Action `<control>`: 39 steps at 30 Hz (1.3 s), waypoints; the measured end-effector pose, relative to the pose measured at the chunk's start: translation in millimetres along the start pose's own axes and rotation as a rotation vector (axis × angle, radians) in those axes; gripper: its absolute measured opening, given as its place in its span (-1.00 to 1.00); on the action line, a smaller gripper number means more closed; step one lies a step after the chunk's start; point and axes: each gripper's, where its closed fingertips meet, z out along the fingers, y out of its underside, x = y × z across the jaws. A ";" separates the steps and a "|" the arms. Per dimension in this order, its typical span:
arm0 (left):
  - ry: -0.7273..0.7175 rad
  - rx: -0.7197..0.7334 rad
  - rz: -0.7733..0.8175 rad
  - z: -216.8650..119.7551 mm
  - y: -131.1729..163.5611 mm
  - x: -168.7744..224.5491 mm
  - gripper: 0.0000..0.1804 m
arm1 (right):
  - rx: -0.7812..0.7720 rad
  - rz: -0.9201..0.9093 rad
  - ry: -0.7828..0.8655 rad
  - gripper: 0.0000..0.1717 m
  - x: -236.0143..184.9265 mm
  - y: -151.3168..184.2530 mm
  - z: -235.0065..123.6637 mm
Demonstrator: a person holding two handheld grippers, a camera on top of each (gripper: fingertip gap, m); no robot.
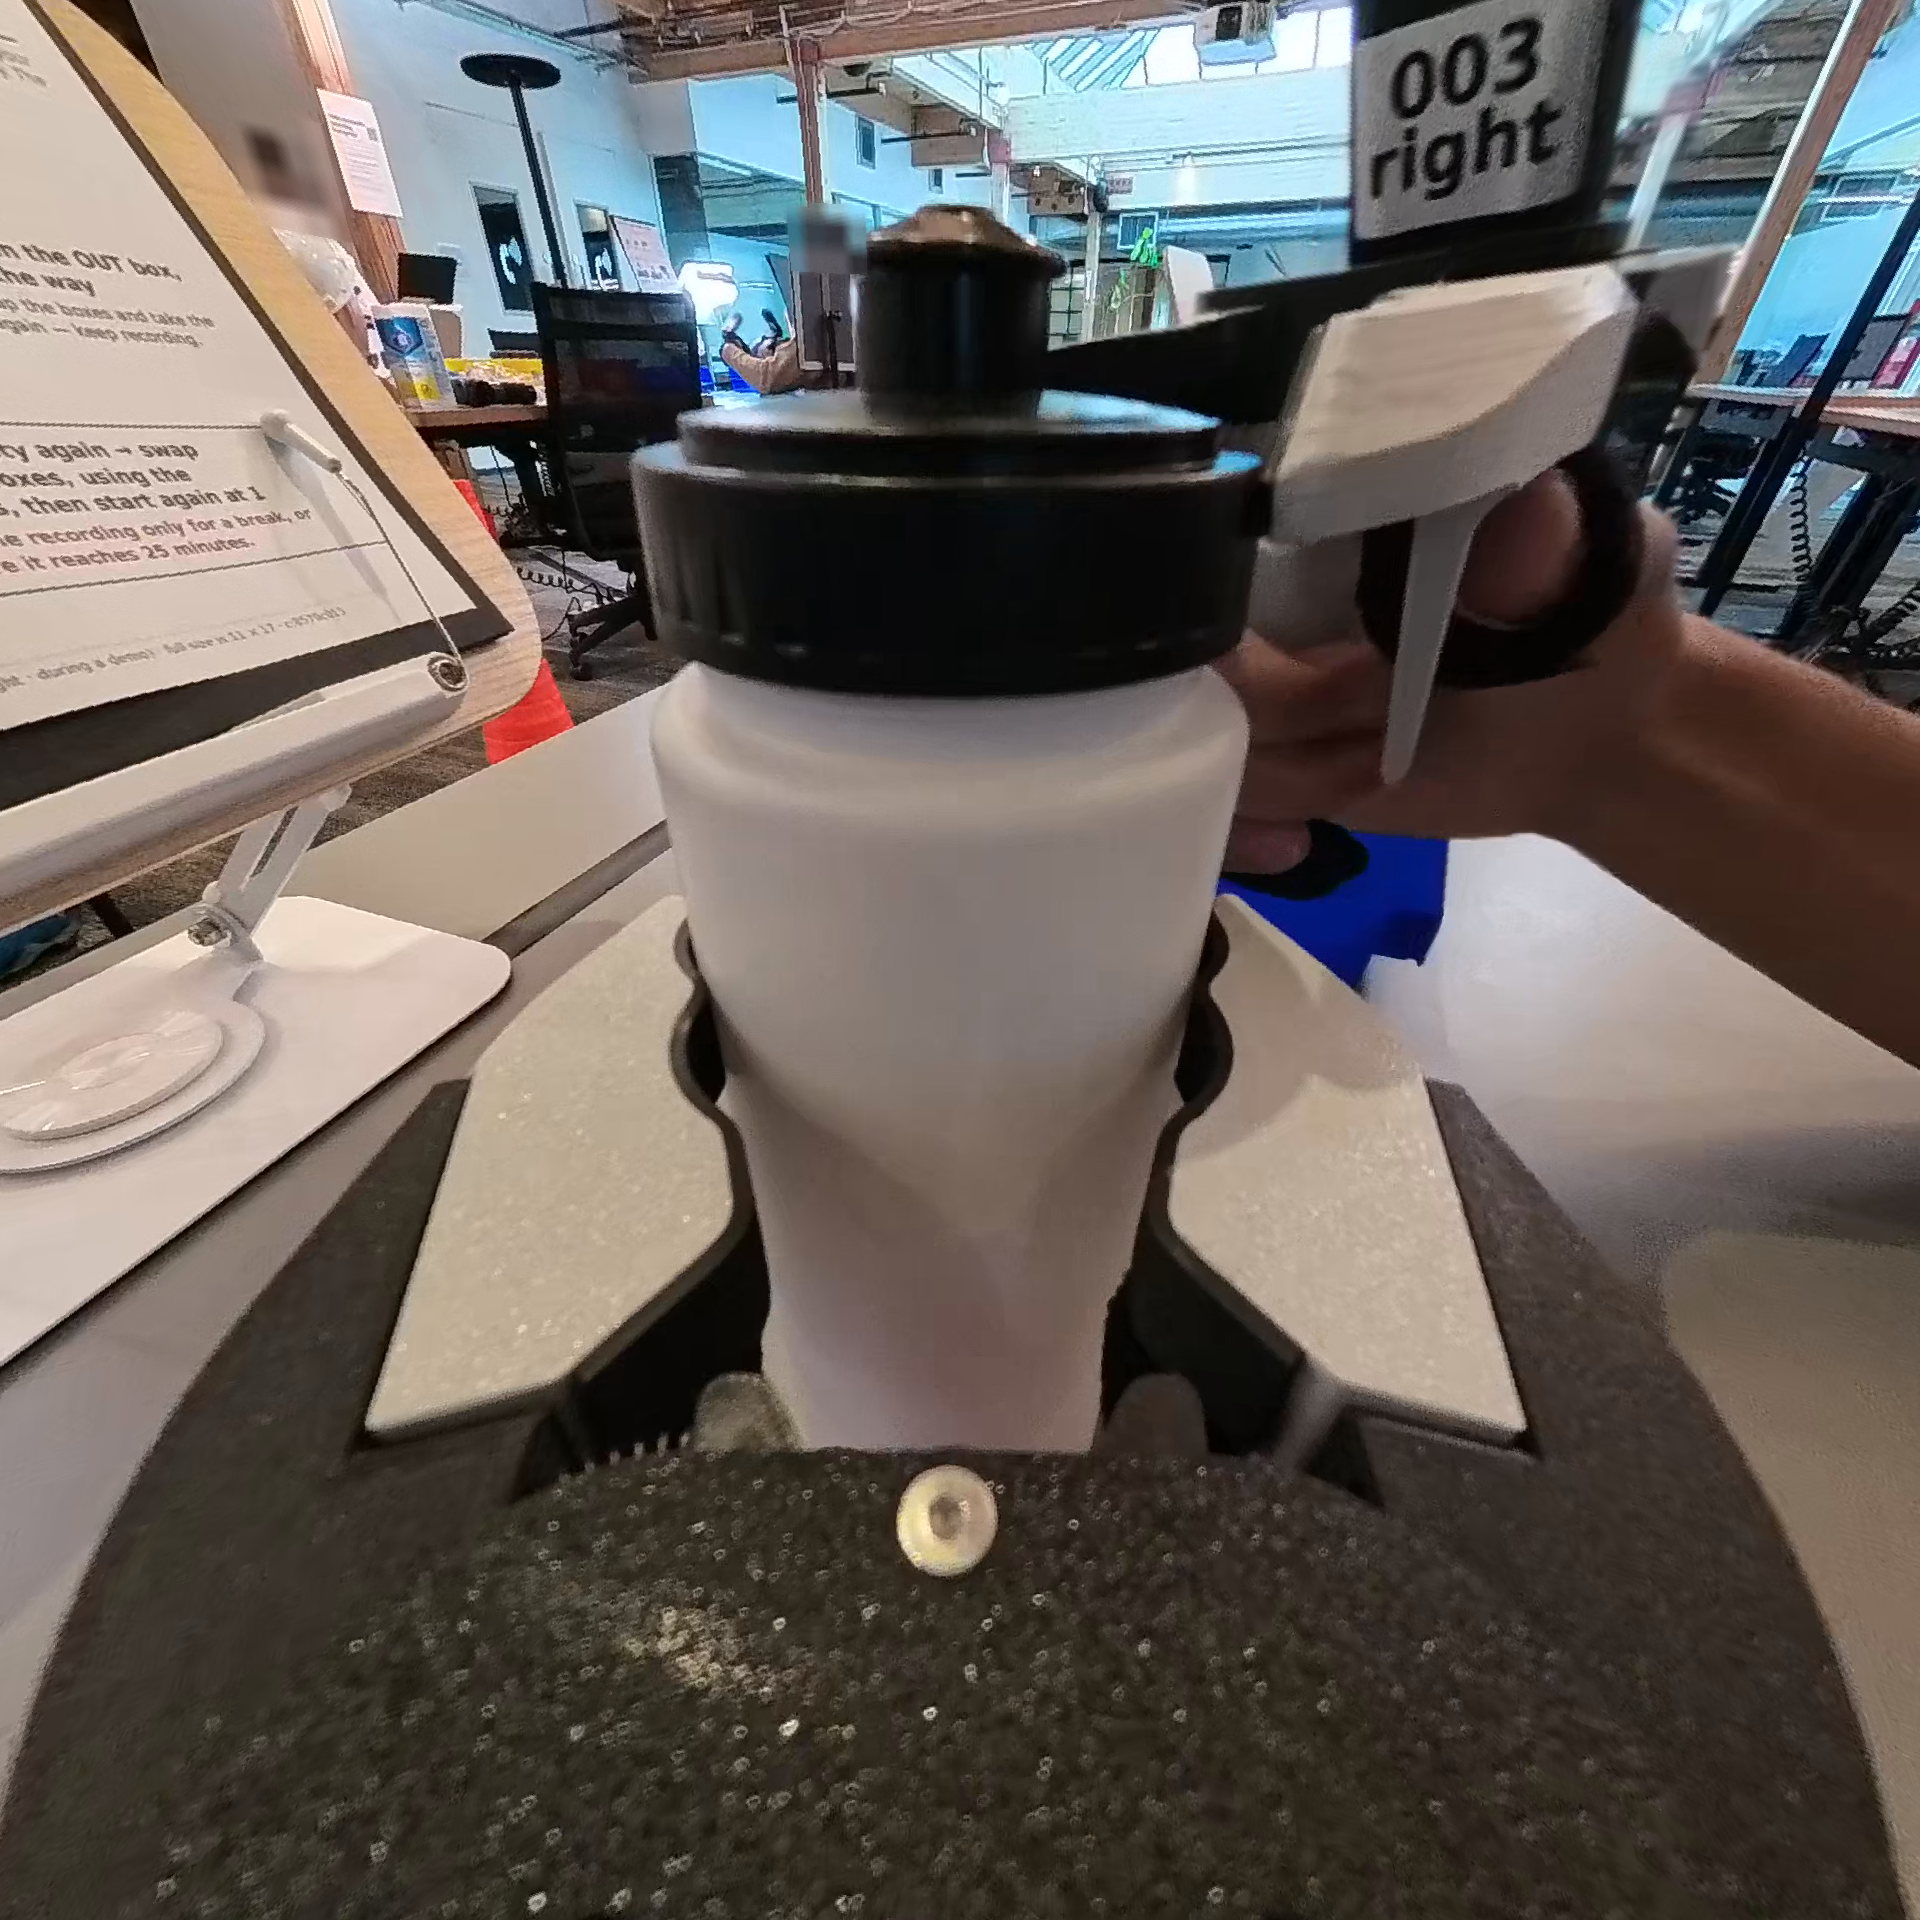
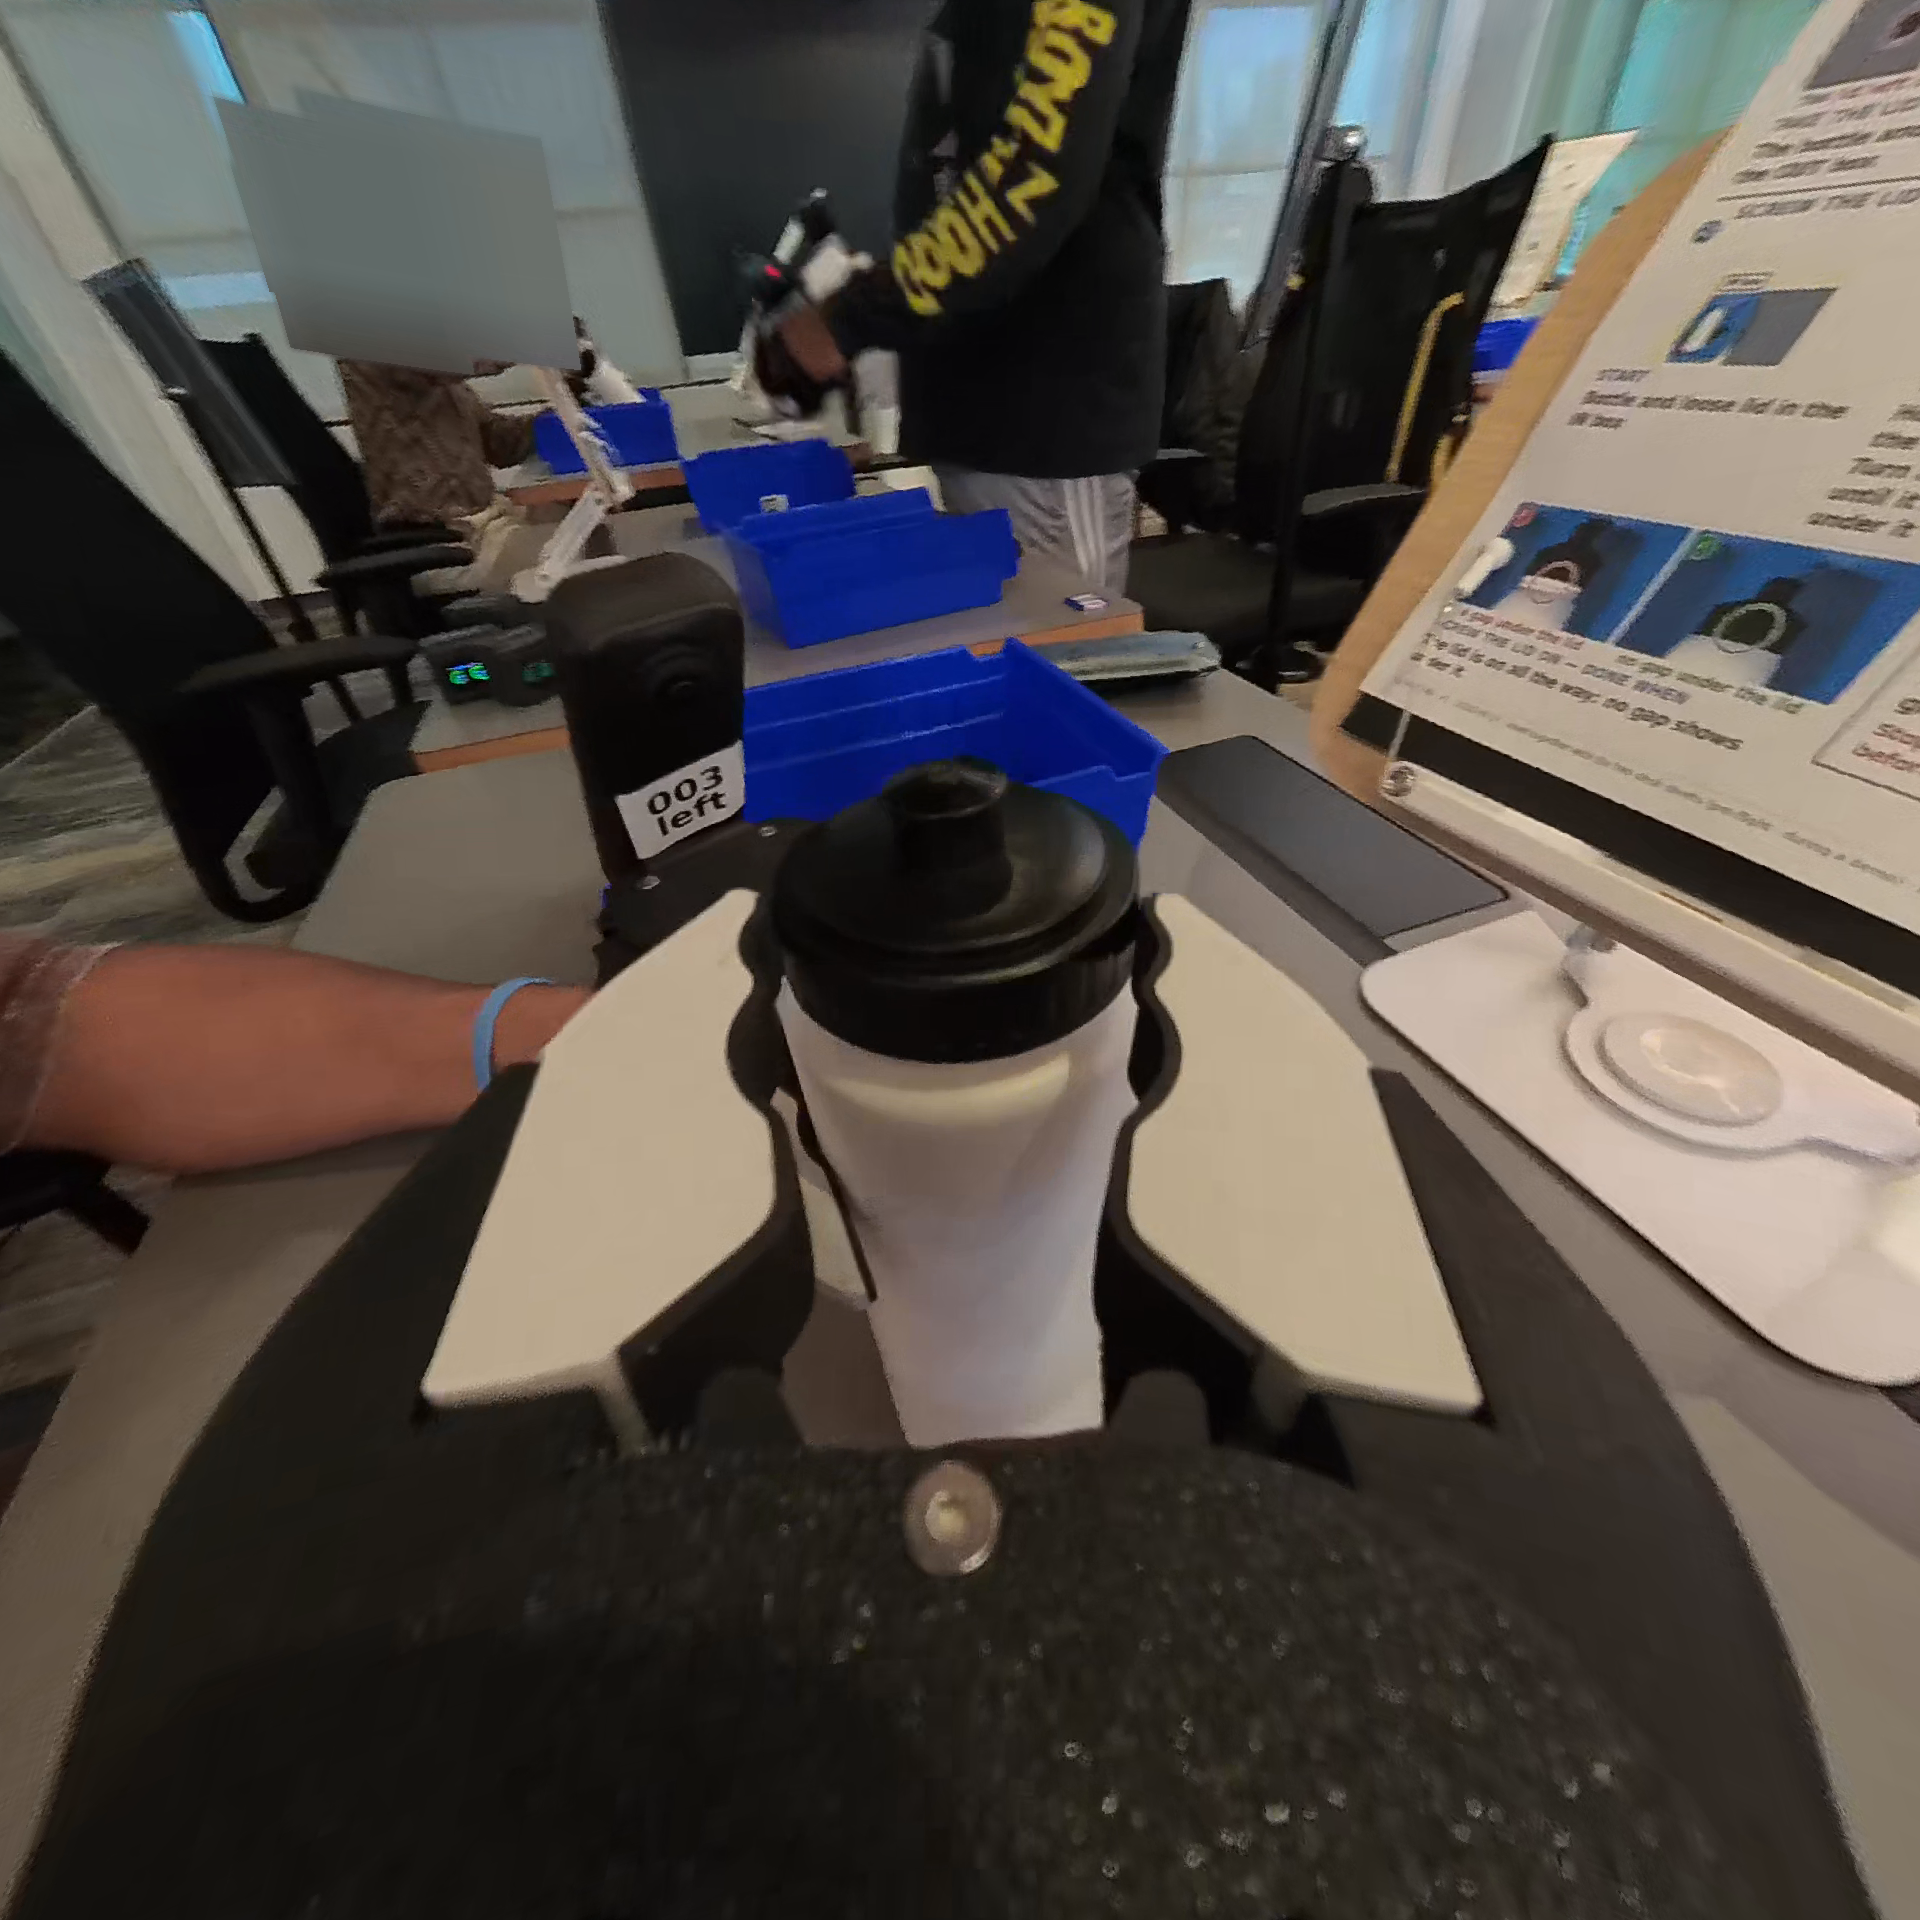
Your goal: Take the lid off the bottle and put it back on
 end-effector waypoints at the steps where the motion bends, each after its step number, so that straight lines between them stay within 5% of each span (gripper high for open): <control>1: -0.002 0.000 -0.001 0.1 0.0 -0.1 -0.04 | -0.005 0.008 0.041 -0.24 0.0 0.1 -0.1; 8: -0.003 0.000 0.000 0.1 0.0 0.2 -0.04 | 0.027 0.053 0.526 -0.25 1.0 0.6 -0.4; 12: -0.003 -0.005 0.002 0.2 0.2 0.7 -0.04 | 0.002 -0.016 0.626 -0.20 -0.6 -0.6 -4.6; 16: 0.000 -0.006 0.001 0.0 0.3 0.9 -0.04 | 0.132 -0.119 0.438 -0.15 -11.8 -25.1 -21.6; 21: 0.009 -0.003 0.000 0.1 0.1 1.2 -0.04 | -0.146 -0.121 0.054 0.10 -16.7 7.9 -10.4; 30: 0.023 -0.003 0.001 0.1 0.3 3.4 -0.04 | -0.211 0.002 -0.291 -0.02 -9.6 7.7 4.4; 35: 0.027 -0.002 -0.005 0.1 0.3 3.8 -0.05 | -0.186 0.027 -0.274 -0.17 -3.9 7.5 5.4; 39: 0.021 -0.002 -0.010 -0.3 0.3 2.3 -0.04 | -0.130 0.047 -0.081 -0.17 -0.7 6.6 7.7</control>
